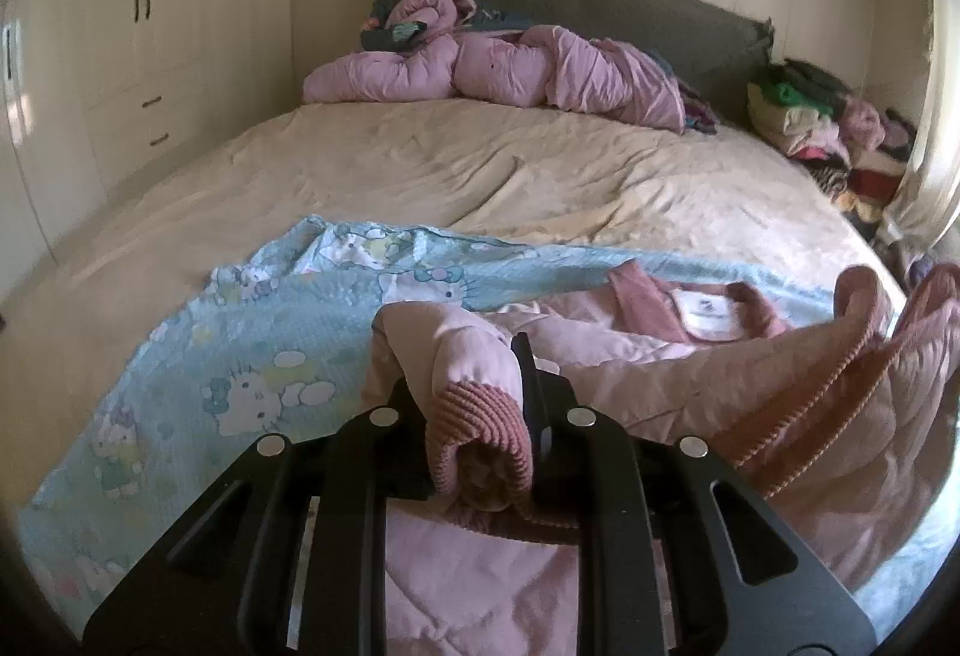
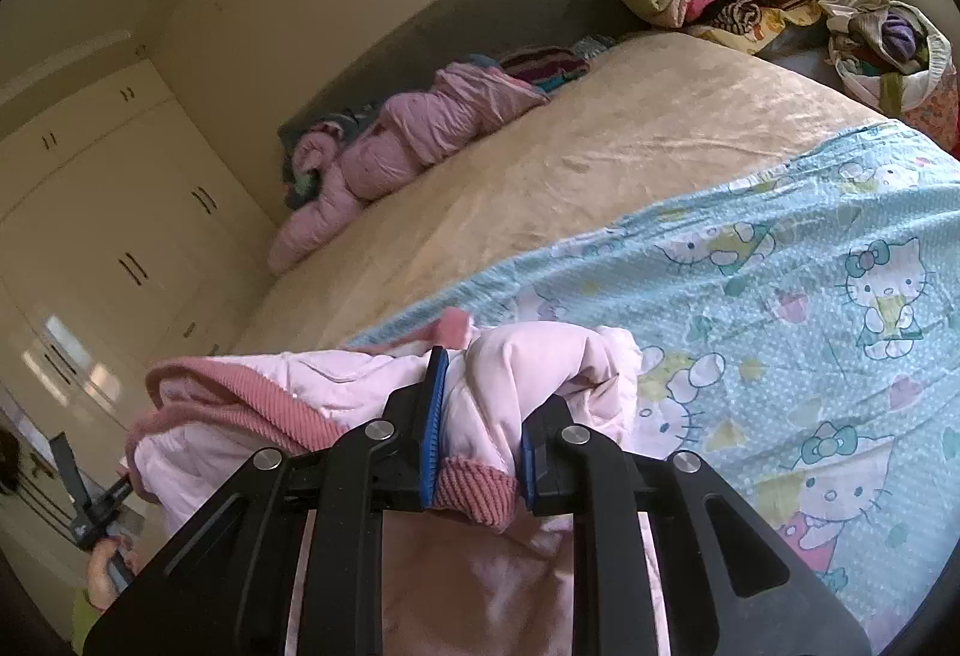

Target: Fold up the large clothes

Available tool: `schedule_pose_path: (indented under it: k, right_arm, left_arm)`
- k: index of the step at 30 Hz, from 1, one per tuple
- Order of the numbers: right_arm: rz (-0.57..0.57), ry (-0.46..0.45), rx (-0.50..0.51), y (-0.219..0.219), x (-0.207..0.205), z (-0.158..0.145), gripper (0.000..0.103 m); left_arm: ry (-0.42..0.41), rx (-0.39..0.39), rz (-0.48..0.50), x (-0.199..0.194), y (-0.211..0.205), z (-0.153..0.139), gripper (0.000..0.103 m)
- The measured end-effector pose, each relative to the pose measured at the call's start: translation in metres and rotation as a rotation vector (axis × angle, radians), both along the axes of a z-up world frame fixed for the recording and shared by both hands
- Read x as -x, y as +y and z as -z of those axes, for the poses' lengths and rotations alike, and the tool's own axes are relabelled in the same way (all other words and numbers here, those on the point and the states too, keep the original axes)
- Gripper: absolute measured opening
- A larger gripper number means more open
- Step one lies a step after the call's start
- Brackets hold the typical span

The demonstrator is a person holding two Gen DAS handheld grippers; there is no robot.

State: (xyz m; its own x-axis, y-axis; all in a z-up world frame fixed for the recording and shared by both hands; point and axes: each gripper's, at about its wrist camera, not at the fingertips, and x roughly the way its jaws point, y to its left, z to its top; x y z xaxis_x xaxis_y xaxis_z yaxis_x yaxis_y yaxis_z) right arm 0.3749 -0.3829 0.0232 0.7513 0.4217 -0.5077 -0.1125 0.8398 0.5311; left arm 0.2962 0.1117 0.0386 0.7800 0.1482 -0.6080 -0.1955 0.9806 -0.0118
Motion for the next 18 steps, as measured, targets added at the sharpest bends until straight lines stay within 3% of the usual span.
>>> schedule_pose_path:
  k: [3, 11, 14, 15, 16, 18]
  right_arm:
    - [0.012, 0.027, 0.004, 0.003, -0.008, 0.013, 0.019]
    - [-0.001, 0.066, -0.11, -0.006, -0.016, 0.03, 0.026]
    - [-0.037, 0.052, -0.222, -0.013, -0.012, 0.03, 0.046]
    - [-0.045, 0.039, -0.244, -0.012, -0.008, 0.027, 0.063]
    - [-0.056, 0.02, -0.265, -0.012, -0.003, 0.025, 0.088]
    - [-0.063, -0.022, -0.247, -0.006, 0.008, 0.016, 0.094]
  left_arm:
    - [0.03, -0.044, 0.002, -0.01, -0.008, 0.014, 0.012]
    - [0.06, -0.031, 0.013, -0.02, -0.004, 0.025, 0.012]
    - [0.064, -0.026, 0.015, -0.023, -0.003, 0.026, 0.012]
    - [0.063, -0.02, 0.015, -0.024, -0.003, 0.027, 0.012]
    - [0.064, -0.019, 0.015, -0.024, -0.003, 0.027, 0.012]
    - [0.063, -0.017, 0.014, -0.025, -0.003, 0.028, 0.012]
